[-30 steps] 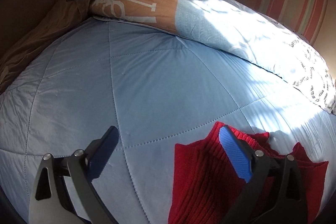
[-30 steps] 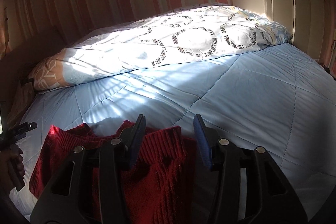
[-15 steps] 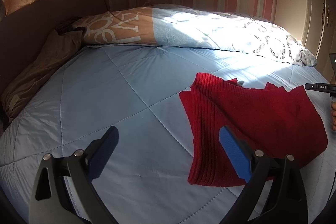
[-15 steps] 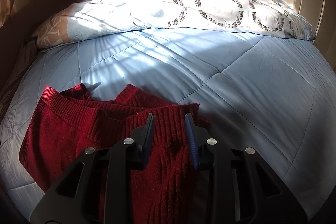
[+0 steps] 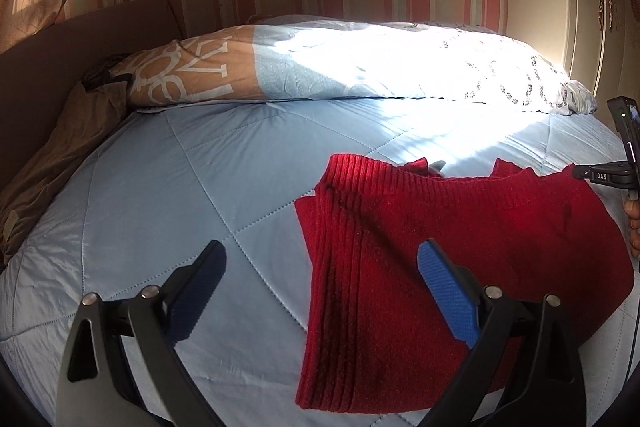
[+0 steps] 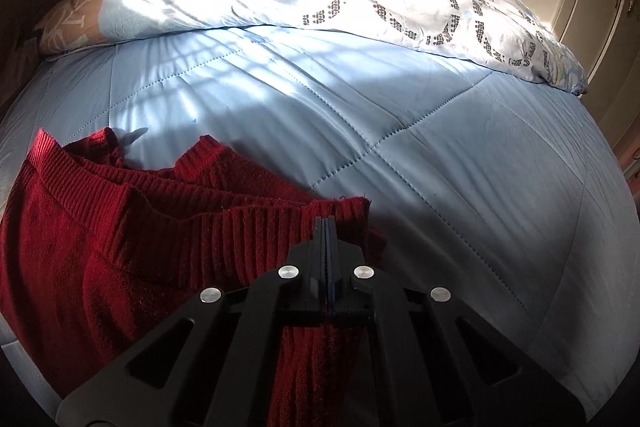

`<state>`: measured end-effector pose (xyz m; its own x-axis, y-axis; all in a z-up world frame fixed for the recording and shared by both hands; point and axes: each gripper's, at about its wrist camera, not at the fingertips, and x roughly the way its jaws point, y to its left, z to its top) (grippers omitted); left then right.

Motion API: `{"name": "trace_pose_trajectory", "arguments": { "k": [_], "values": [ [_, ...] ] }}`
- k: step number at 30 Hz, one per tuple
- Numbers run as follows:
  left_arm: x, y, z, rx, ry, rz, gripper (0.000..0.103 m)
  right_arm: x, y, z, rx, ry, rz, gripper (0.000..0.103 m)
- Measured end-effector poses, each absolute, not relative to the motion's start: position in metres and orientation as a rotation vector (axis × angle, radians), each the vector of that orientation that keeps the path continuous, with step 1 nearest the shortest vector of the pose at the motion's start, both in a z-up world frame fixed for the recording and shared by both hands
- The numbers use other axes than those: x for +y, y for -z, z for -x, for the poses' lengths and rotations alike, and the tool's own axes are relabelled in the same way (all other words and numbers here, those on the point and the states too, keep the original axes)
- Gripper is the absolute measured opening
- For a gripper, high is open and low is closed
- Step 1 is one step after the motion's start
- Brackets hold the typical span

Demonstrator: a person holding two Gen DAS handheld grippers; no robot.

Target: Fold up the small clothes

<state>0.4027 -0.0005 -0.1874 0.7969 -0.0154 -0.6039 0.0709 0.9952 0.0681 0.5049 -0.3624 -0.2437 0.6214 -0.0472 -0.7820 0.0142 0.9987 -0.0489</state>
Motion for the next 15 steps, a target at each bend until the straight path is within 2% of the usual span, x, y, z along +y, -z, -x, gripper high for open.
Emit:
{"name": "trace_pose_trajectory", "arguments": {
  "k": [2,3,5,6,7,8,10,12,13,14,15],
  "values": [
    [-0.003,0.184,-0.408,0.647,0.052,-0.094,0.097,-0.370,0.238,-0.504,0.889,0.033,-0.012,0.001],
    [-0.003,0.183,-0.409,0.644,0.056,-0.091,0.097,-0.374,0.237,-0.506,0.897,0.019,-0.050,0.005],
    [-0.003,0.181,-0.408,0.643,0.062,-0.079,0.097,-0.376,0.241,-0.513,0.943,-0.043,-0.102,0.093],
    [-0.004,0.181,-0.408,0.642,0.062,-0.075,0.097,-0.374,0.240,-0.513,0.927,-0.046,-0.084,0.094],
    [-0.004,0.180,-0.407,0.641,0.064,-0.074,0.097,-0.370,0.239,-0.514,0.931,-0.034,-0.043,0.080],
    [-0.005,0.181,-0.407,0.642,0.065,-0.075,0.097,-0.368,0.240,-0.516,0.944,-0.034,-0.022,0.055],
    [-0.007,0.182,-0.407,0.641,0.068,-0.079,0.097,-0.367,0.246,-0.521,0.982,-0.017,-0.015,0.031],
    [-0.009,0.185,-0.407,0.648,0.072,-0.078,0.097,-0.362,0.253,-0.525,1.019,-0.008,0.017,0.031],
    [-0.008,0.186,-0.407,0.651,0.072,-0.075,0.097,-0.360,0.257,-0.527,1.041,-0.013,0.027,0.045],
    [-0.009,0.186,-0.406,0.652,0.072,-0.073,0.097,-0.359,0.260,-0.528,1.048,-0.002,0.035,0.065],
    [-0.009,0.186,-0.406,0.651,0.074,-0.077,0.097,-0.359,0.261,-0.527,1.040,0.008,0.039,0.068]
  ]
}}
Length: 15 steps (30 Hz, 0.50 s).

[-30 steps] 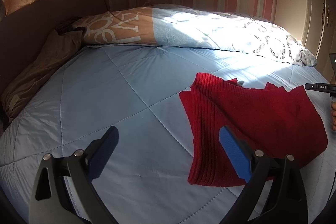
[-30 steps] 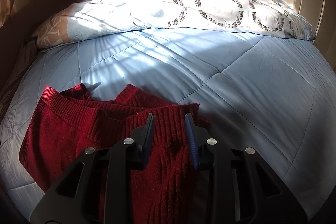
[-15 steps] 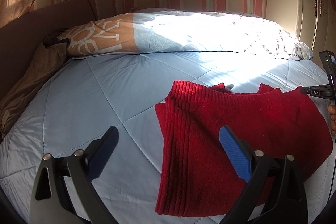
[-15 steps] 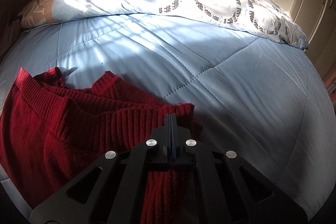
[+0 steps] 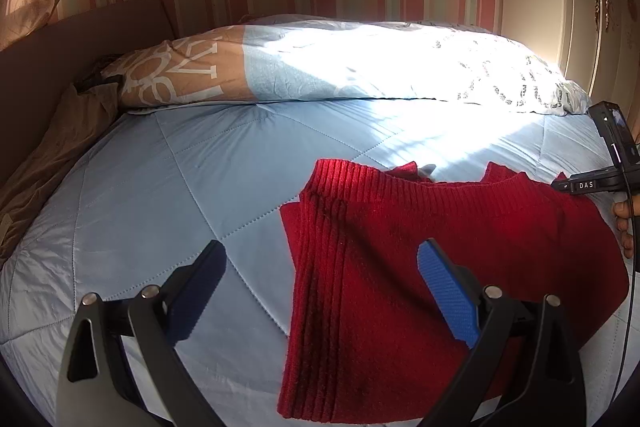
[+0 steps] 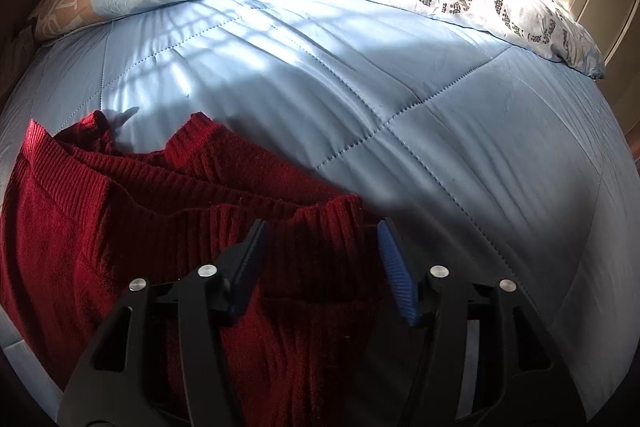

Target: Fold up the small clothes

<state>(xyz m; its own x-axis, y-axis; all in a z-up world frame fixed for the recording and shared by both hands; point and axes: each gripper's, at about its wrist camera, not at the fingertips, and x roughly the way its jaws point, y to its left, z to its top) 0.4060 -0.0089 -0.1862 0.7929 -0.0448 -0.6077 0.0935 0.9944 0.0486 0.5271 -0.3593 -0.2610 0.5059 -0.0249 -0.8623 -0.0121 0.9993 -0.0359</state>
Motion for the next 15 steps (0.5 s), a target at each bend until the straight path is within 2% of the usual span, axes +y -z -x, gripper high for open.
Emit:
{"name": "trace_pose_trajectory", "arguments": {
  "k": [2,3,4,5,10,12,15],
  "values": [
    [-0.009,0.186,-0.405,0.647,0.071,-0.085,0.097,-0.359,0.264,-0.527,1.046,-0.002,0.028,0.065],
    [-0.008,0.186,-0.405,0.647,0.072,-0.083,0.097,-0.358,0.265,-0.527,1.045,-0.001,0.042,0.056],
    [-0.008,0.187,-0.406,0.649,0.071,-0.079,0.097,-0.356,0.267,-0.527,1.050,0.004,0.066,0.035],
    [-0.007,0.187,-0.406,0.648,0.068,-0.077,0.097,-0.355,0.269,-0.527,1.057,0.010,0.085,0.019],
    [-0.006,0.190,-0.408,0.658,0.068,-0.075,0.097,-0.365,0.260,-0.523,0.996,0.033,0.064,0.018],
    [-0.006,0.191,-0.409,0.661,0.069,-0.071,0.097,-0.376,0.253,-0.521,0.963,0.061,0.016,0.011],
    [-0.006,0.192,-0.410,0.663,0.068,-0.068,0.097,-0.401,0.251,-0.521,0.943,0.100,-0.120,0.011]
  ]
}}
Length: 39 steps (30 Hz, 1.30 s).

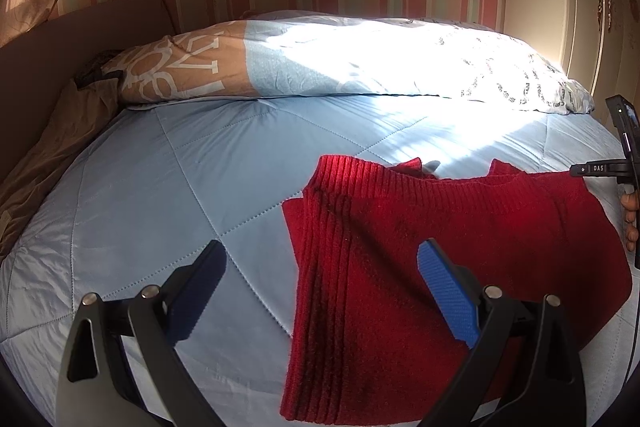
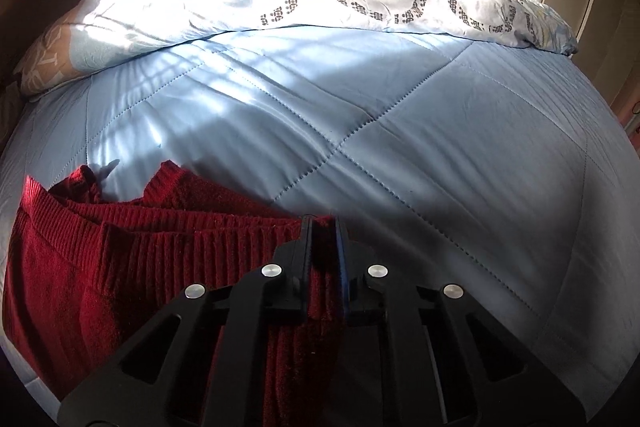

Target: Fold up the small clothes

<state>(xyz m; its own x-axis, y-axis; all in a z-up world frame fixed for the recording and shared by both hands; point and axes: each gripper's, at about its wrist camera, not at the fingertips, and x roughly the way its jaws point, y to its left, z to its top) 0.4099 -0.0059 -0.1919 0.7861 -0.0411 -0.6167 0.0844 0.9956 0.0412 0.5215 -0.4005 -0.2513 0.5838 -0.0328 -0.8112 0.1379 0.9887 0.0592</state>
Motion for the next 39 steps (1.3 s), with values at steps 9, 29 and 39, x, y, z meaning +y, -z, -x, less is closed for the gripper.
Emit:
{"name": "trace_pose_trajectory", "arguments": {
  "k": [9,29,39],
  "values": [
    [-0.001,0.197,-0.412,0.679,0.066,-0.064,0.097,-0.381,0.241,-0.519,0.897,0.104,-0.018,0.077],
    [0.007,0.194,-0.411,0.676,0.064,-0.029,0.097,-0.259,0.262,-0.542,1.022,-0.101,0.075,0.008],
    [-0.005,0.203,-0.425,0.715,0.070,-0.018,0.097,-0.255,0.277,-0.555,0.987,-0.023,0.042,0.056]
  ]
}}
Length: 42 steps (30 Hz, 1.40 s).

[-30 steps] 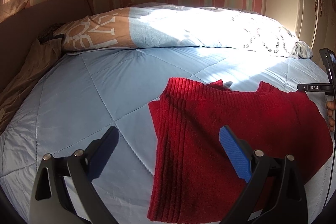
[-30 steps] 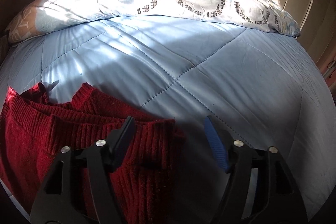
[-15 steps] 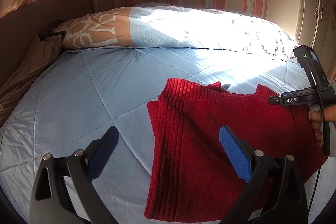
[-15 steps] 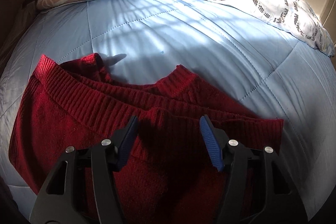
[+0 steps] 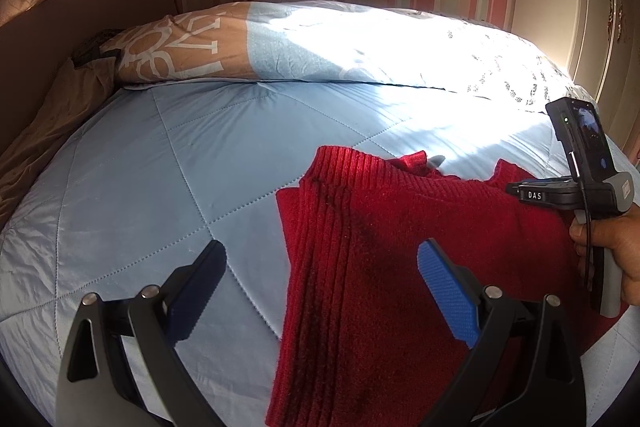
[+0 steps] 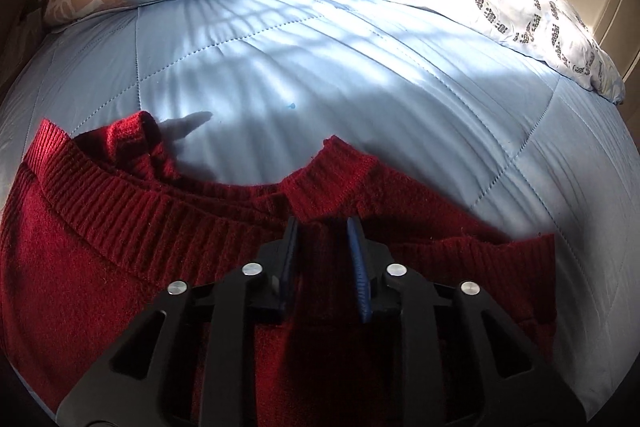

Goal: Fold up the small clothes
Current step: 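Open the right gripper and release the folded sweater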

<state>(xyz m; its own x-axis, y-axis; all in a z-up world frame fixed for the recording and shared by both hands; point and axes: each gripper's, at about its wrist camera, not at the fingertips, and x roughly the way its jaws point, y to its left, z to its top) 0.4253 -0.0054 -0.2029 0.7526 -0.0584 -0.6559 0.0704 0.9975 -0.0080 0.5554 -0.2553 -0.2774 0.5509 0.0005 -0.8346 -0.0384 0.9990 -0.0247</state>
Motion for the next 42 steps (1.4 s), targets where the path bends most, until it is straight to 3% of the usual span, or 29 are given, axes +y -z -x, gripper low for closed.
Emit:
{"name": "trace_pose_trajectory", "arguments": {
  "k": [1,7,11,15,18,20,23,25,28,30,31,32,33,37,42],
  "values": [
    [-0.007,0.203,-0.425,0.716,0.074,-0.018,0.097,-0.258,0.267,-0.547,0.948,-0.046,0.013,0.082],
    [-0.020,0.198,-0.428,0.715,0.117,0.040,0.097,-0.269,0.215,-0.480,0.783,-0.194,-0.095,0.083],
    [-0.041,0.207,-0.440,0.760,0.164,0.091,0.097,-0.270,0.233,-0.461,0.841,-0.350,-0.297,0.083],
    [-0.061,0.234,-0.458,0.824,0.091,-0.015,0.097,-0.272,0.272,-0.458,0.950,-0.308,-0.307,0.082],
    [-0.055,0.258,-0.472,0.872,0.013,-0.092,0.098,-0.293,0.282,-0.465,0.964,-0.253,-0.308,0.060],
    [-0.047,0.263,-0.476,0.857,-0.028,-0.124,0.102,-0.313,0.282,-0.475,0.964,-0.200,-0.325,0.038],
    [-0.028,0.265,-0.486,0.874,-0.078,-0.085,0.102,-0.330,0.282,-0.493,0.980,-0.157,-0.315,0.029],
    [-0.027,0.261,-0.487,0.862,-0.117,-0.109,0.102,-0.328,0.277,-0.502,0.975,-0.118,-0.251,0.029],
    [-0.029,0.259,-0.489,0.829,-0.172,-0.172,0.102,-0.322,0.273,-0.511,0.951,-0.034,-0.168,0.044],
    [-0.027,0.258,-0.490,0.851,-0.173,-0.143,0.102,-0.317,0.274,-0.515,0.965,-0.023,-0.158,0.048],
    [-0.025,0.253,-0.488,0.856,-0.154,-0.100,0.102,-0.313,0.270,-0.512,0.958,-0.038,-0.176,0.066],
    [-0.024,0.247,-0.485,0.849,-0.116,-0.053,0.102,-0.307,0.264,-0.508,0.938,-0.080,-0.199,0.096],
    [-0.025,0.239,-0.481,0.831,-0.083,-0.036,0.102,-0.304,0.257,-0.502,0.904,-0.111,-0.201,0.100],
    [-0.047,0.204,-0.471,0.729,0.112,0.023,0.101,-0.287,0.239,-0.491,0.837,-0.244,-0.272,0.100],
    [-0.095,0.222,-0.488,0.848,0.199,-0.055,0.101,-0.283,0.251,-0.501,0.899,-0.295,-0.402,0.100]
  ]
}}
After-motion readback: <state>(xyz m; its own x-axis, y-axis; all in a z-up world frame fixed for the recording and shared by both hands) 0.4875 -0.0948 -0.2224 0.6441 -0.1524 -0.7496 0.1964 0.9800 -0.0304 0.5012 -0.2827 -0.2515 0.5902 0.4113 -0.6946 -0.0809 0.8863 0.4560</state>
